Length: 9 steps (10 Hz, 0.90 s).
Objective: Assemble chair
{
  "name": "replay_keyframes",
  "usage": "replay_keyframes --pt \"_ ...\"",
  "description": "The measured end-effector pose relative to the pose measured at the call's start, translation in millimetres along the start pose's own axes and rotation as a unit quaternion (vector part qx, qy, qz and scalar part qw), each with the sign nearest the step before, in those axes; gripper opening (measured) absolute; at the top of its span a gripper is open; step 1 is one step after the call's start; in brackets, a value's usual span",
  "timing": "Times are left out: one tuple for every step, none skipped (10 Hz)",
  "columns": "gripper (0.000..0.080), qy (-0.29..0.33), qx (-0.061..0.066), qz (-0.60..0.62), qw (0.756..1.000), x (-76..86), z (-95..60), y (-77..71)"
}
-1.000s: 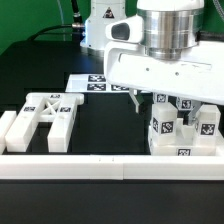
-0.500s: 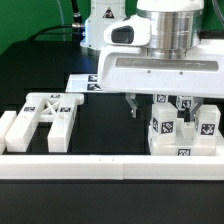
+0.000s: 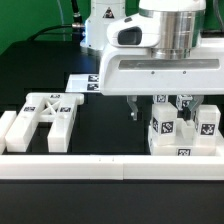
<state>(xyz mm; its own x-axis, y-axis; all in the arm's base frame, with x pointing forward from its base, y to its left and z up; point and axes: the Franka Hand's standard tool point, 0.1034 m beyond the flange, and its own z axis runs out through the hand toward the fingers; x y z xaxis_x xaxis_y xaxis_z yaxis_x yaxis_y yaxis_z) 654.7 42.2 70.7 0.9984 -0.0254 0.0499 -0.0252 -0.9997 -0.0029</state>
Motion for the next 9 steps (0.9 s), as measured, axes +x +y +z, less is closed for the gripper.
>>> replay_keyframes --pt "0.0523 0.0 0.0 0.001 1.0 0.1 0.0 0.5" --pt "0.0523 0.0 0.0 0.001 1.0 0.1 0.0 0.6" --pt "0.0383 0.0 0.0 0.009 1.0 0.1 0.0 0.6" --pt "0.029 0.0 0.0 0.017 1.0 0.0 0.1 0.7" --pt "0.029 0.0 0.0 0.017 1.0 0.0 0.1 0.8" --pt "0.029 0.0 0.001 0.025 1.0 0.1 0.2 1.4" --pt "0.029 0.0 0.004 0.074 0.997 0.1 0.3 3.5" --pt "0.029 -0.001 0.005 0.139 0.99 0.0 0.5 4.4" --pt "0.029 -0.001 0.006 0.181 0.983 0.2 0.3 5.1"
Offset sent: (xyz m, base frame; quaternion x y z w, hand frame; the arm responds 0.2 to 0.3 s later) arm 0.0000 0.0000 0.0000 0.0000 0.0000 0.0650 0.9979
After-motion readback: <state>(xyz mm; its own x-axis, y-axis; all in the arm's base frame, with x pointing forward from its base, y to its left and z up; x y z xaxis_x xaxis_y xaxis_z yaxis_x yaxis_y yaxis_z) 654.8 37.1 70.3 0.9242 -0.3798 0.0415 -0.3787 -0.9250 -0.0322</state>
